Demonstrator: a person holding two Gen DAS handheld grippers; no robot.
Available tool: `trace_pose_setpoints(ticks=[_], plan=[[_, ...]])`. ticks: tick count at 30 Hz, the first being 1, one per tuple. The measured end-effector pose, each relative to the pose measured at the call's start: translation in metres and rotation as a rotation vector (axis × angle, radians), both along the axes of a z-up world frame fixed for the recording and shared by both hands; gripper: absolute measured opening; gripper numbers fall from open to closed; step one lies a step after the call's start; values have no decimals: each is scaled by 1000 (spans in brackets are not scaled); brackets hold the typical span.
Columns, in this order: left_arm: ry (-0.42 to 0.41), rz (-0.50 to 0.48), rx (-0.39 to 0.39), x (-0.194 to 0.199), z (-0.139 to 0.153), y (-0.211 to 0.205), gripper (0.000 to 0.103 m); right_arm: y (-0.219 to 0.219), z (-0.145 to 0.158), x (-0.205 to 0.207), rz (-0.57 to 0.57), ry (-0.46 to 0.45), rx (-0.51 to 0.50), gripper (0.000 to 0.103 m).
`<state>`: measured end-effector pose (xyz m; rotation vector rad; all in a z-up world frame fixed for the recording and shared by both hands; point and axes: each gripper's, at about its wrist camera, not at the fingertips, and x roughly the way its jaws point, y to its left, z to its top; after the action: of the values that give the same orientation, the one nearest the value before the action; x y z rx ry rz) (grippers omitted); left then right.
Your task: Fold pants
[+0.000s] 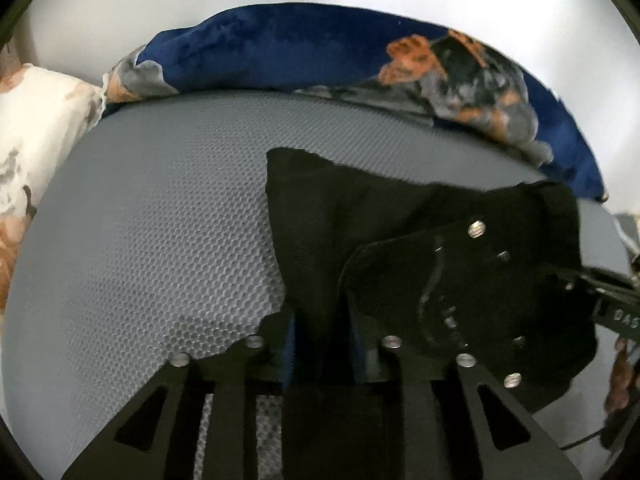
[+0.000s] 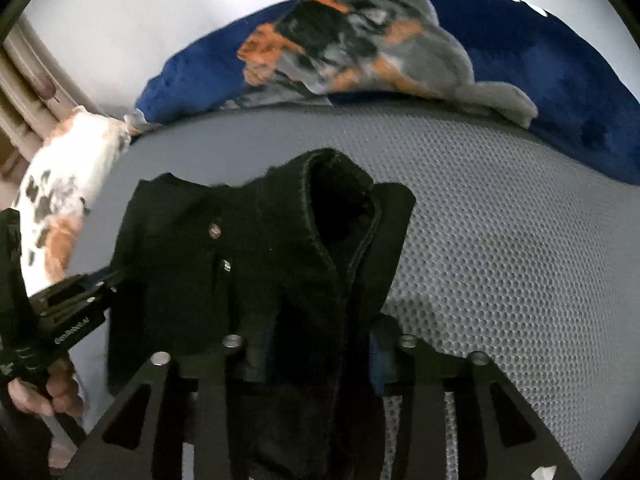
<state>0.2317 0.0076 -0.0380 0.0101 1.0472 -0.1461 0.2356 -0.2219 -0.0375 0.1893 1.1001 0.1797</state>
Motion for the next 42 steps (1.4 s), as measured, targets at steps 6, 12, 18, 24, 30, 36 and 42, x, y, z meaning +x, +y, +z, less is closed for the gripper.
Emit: trace_pose_setpoints(ticks=[6, 12, 18, 24, 30, 36, 42], plan=[[-35, -43, 72, -24, -9, 2, 40, -11, -5, -26, -18, 7, -1, 44], [-27, -31, 79, -52, -13, 9, 43, -9, -3, -56, -59, -28, -8, 46], [-29, 4, 95, -79, -7, 16, 49, -6, 7, -82, -73, -51, 5, 47], [-40, 47, 134, -104, 2, 19, 60, 2, 19, -108, -67, -64, -39, 47], [-37, 75, 136, -129, 10, 22, 64, 12, 28, -135, -55, -88, -66, 47], [-50, 67, 180, -158, 13, 15, 68, 25, 44, -162, -63, -140, -81, 63], [-54, 90, 175, -180, 18, 14, 68, 37, 57, -183, -61, -188, -123, 73]])
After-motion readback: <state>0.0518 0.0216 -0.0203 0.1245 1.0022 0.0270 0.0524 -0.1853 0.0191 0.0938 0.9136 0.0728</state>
